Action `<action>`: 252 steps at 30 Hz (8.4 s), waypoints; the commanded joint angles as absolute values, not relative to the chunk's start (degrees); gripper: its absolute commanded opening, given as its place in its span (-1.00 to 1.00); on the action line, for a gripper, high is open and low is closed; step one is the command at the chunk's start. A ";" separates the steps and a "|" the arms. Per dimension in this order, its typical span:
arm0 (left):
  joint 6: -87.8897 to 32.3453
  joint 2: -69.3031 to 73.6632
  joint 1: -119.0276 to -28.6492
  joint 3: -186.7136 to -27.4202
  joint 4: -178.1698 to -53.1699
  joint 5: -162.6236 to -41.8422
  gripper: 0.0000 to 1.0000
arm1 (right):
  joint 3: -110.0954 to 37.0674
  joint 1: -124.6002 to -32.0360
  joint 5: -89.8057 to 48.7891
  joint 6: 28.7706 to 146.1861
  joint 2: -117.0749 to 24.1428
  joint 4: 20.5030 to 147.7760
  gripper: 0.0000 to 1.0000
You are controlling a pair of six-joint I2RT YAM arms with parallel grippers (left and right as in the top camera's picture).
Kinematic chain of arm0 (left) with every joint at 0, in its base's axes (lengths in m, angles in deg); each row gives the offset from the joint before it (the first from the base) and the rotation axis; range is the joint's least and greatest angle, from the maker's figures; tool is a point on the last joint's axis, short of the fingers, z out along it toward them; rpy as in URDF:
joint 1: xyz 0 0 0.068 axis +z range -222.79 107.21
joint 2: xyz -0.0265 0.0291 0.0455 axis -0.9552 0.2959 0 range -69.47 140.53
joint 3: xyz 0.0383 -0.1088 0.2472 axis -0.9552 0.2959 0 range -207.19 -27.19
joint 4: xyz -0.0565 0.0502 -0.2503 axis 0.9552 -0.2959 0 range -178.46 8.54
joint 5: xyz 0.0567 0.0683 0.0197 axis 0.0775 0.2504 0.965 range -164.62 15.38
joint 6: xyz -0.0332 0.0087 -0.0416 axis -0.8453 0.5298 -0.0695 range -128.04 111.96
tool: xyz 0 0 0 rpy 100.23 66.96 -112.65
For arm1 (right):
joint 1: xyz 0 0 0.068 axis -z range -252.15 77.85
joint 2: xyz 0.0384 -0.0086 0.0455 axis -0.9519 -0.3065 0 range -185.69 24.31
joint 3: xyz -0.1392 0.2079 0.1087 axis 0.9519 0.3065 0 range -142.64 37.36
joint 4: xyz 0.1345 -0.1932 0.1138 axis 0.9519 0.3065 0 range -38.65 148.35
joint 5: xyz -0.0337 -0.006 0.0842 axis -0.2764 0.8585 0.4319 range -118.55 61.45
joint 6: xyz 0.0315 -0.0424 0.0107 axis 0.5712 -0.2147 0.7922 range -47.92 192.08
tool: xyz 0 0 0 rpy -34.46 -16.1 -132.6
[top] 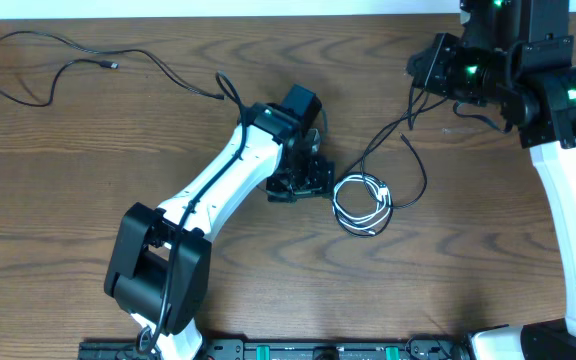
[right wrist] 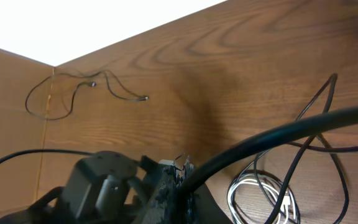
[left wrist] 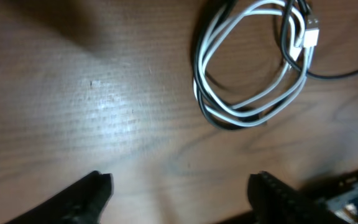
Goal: Untangle cables
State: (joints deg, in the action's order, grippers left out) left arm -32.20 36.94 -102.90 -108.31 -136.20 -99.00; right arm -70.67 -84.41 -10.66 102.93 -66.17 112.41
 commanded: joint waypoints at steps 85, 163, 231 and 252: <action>-37.18 32.53 -96.21 -103.33 -128.95 -101.16 0.96 | -71.08 -89.72 -29.66 104.66 -46.19 106.95 -0.98; -25.44 6.08 -96.60 -103.33 -109.19 -126.04 -0.25 | -70.84 -99.62 3.52 117.73 -67.11 104.83 -0.98; -59.78 5.32 -86.29 -124.99 -84.08 -107.87 -0.85 | -25.62 -104.23 -9.94 103.81 -67.11 93.66 0.77; -59.76 5.32 -86.29 -124.99 -87.46 -108.90 -0.85 | -13.14 -110.09 -24.80 117.88 -68.38 77.72 -0.05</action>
State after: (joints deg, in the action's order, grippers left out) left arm -59.50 5.91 -86.55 -123.85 -87.44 -107.72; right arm -13.49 -109.93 -21.39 116.09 -68.05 78.12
